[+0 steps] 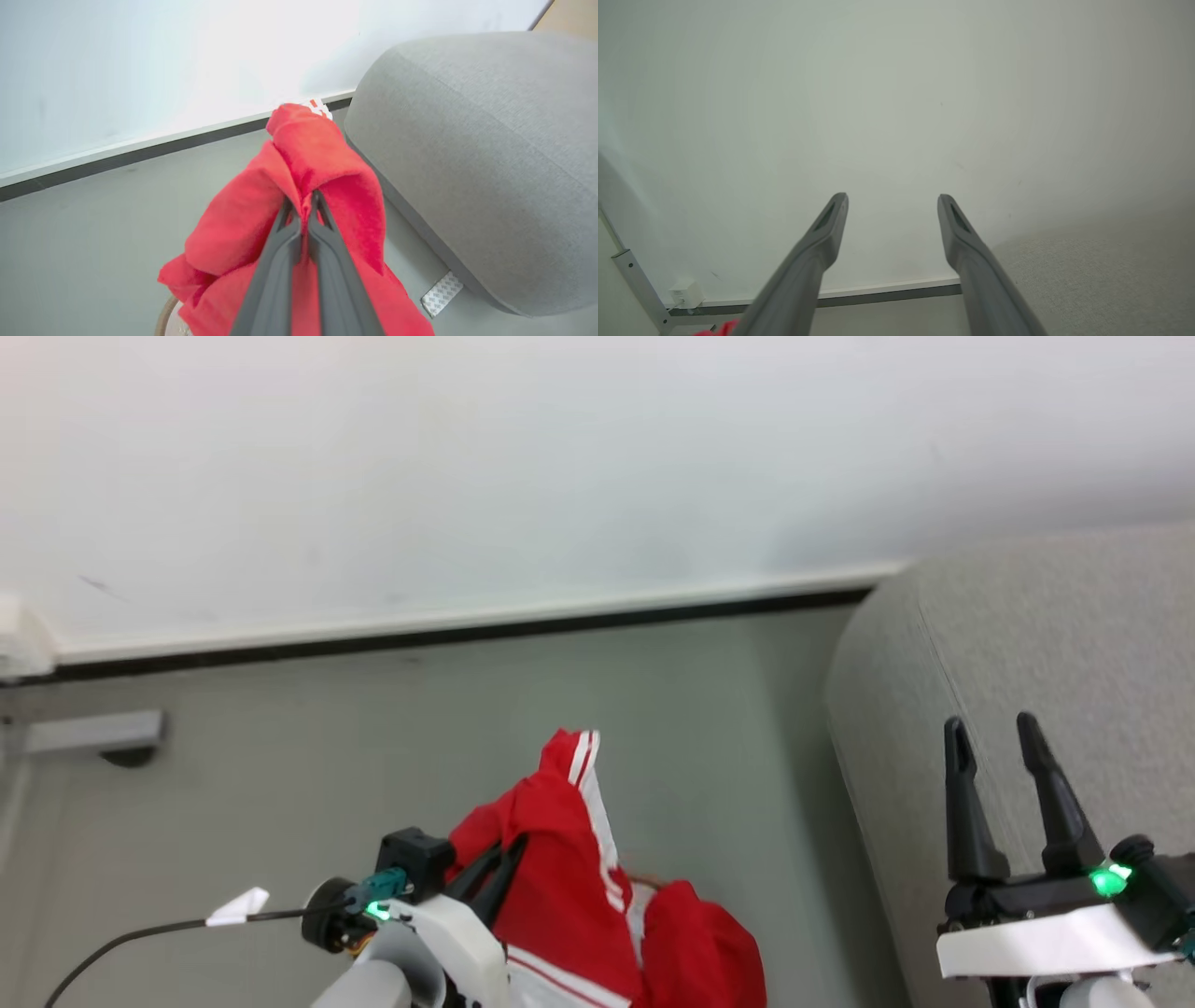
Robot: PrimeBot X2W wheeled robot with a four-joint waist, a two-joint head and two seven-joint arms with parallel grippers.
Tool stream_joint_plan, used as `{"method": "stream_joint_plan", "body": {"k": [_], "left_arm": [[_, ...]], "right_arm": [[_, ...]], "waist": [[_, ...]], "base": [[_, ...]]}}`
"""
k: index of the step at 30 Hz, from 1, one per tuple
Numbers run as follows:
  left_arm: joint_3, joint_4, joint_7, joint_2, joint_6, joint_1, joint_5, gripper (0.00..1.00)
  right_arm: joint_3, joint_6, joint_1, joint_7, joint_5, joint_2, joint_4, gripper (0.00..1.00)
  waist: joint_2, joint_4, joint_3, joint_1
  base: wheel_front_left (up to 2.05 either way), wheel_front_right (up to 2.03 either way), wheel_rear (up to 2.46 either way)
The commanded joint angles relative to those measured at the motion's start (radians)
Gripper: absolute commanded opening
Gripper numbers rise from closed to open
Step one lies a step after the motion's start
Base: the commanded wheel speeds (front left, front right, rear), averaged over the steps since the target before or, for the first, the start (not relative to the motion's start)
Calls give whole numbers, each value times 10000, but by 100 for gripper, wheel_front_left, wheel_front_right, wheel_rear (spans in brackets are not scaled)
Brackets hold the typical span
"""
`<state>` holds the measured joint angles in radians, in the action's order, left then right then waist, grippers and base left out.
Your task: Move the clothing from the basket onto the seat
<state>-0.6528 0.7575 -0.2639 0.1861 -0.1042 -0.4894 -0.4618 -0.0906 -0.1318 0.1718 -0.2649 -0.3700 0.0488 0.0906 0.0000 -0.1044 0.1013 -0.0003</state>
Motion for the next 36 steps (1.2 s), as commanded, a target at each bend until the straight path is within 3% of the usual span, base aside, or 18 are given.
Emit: {"method": "stream_joint_plan", "body": {"k": [1, 11, 22, 30, 36], "left_arm": [[59, -268, -7, 155, 87, 228, 82, 0], [428, -2912, 179, 641, 655, 232, 81, 0], [933, -6455, 1440, 1343, 1515, 34, -73, 0], [983, -7316, 1830, 1547, 1811, 297, -152, 0], [984, -7433, 1915, 1569, 1876, 295, -229, 0]], "right_arm": [[-20, 21, -194, 7, -27, 32, 28, 100], [-306, 21, -548, 7, -12, 29, 39, 100], [-1078, 21, -719, 9, -240, 32, 128, 100], [-1429, 21, -627, 9, -227, 30, 194, 100], [-2830, 23, -500, 7, -890, 647, -84, 100]], "waist": [[0, 410, -529, 3], [0, 690, -1109, 3], [0, 844, -1187, 3], [0, 886, -1167, 3], [0, 974, -1223, 3]], "base": [[0, 0, 0], [0, 0, 0], [0, 0, 0], [0, 0, 0], [0, 0, 0]]}}
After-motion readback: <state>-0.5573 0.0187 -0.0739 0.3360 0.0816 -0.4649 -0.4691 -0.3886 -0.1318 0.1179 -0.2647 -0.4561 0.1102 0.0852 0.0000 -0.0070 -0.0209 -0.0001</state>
